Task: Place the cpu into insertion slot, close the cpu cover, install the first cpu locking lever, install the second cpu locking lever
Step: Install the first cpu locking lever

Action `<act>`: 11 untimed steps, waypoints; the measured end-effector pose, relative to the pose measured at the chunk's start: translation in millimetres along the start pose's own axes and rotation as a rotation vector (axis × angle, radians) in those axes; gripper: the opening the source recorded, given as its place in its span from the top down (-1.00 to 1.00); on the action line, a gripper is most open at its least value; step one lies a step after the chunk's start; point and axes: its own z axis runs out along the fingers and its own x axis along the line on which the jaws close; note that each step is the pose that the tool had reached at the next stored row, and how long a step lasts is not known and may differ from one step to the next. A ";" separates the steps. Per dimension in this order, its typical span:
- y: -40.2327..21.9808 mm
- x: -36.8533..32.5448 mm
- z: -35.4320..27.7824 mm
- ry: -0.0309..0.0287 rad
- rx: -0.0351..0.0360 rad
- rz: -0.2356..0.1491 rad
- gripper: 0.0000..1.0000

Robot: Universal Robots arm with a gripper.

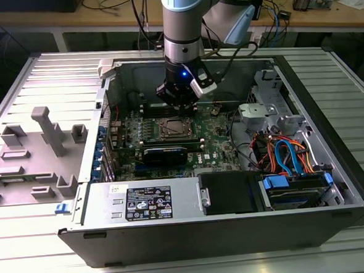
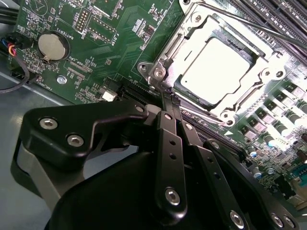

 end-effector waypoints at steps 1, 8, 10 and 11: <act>0.0 -0.2 0.0 0.0000 0.0000 0.000 0.79; 0.0 -0.5 0.0 0.0000 -0.0001 0.000 0.79; -0.1 -0.4 0.2 0.0001 0.0002 0.000 0.79; -0.2 -0.4 0.4 0.0001 0.0001 0.000 0.79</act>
